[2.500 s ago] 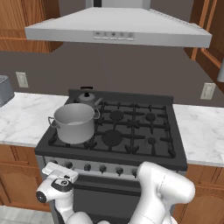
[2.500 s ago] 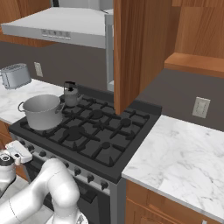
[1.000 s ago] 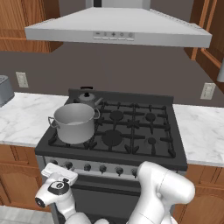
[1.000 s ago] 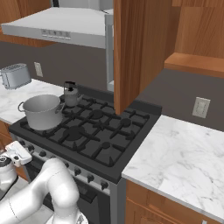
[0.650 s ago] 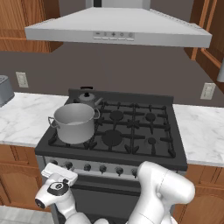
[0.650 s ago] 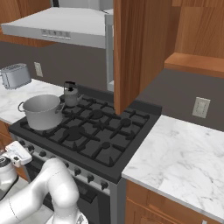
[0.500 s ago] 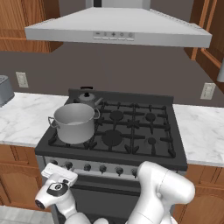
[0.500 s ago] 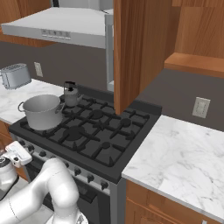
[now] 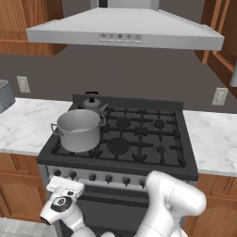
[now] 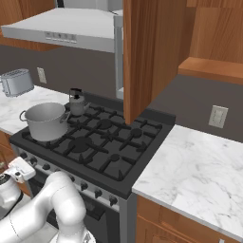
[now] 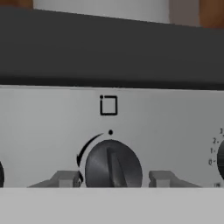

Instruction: Pick the kettle from the cabinet and place it on a stove burner. Then pick the pot from the counter and place it on another stove burner. Finally, turn both burners on.

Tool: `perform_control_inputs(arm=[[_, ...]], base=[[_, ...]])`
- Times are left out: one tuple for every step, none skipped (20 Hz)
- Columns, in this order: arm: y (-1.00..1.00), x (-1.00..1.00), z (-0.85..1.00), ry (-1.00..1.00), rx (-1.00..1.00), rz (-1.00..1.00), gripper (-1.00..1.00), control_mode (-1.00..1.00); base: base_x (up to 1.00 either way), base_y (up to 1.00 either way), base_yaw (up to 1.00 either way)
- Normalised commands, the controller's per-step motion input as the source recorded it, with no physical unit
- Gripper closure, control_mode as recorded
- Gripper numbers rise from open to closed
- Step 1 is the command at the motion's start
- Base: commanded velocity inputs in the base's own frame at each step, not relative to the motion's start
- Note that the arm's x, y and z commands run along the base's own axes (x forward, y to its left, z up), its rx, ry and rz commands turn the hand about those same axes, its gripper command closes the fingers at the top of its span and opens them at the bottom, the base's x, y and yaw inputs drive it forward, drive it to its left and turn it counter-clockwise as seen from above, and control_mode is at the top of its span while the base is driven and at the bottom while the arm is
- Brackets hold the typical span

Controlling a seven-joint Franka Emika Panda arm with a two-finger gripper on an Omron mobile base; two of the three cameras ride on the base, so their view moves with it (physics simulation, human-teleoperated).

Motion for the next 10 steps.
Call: perform_control_inputs(arm=[[0.00,0.00,0.32,0.17,-0.41,-0.07,1.00,-1.00],[0.00,-0.02,0.24,0.16,-0.41,-0.07,1.00,-1.00],[0.00,0.00,0.15,0.15,-0.38,-0.06,1.00,-1.00],[0.00,0.00,0.12,0.13,-0.36,-0.05,1.00,-1.00],[0.00,0.00,0.13,0.12,-0.36,-0.06,1.00,-1.00],[0.00,0.00,0.16,0.12,-0.36,-0.07,1.00,-1.00],[0.00,0.00,0.13,0.12,-0.36,-0.07,1.00,-1.00],[0.00,0.00,0.12,0.13,-0.36,-0.07,1.00,-1.00],[0.00,0.00,0.14,0.12,-0.35,-0.07,1.00,-1.00],[0.00,0.00,0.13,0.13,-0.35,-0.07,1.00,-1.00]], base=[[0.00,0.00,0.00],[0.00,0.00,0.00],[0.00,0.00,0.00],[0.00,0.00,0.00],[0.00,0.00,0.00],[0.00,0.00,0.00],[0.00,0.00,0.00],[0.00,0.00,0.00],[0.00,0.00,0.00],[0.00,0.00,0.00]])
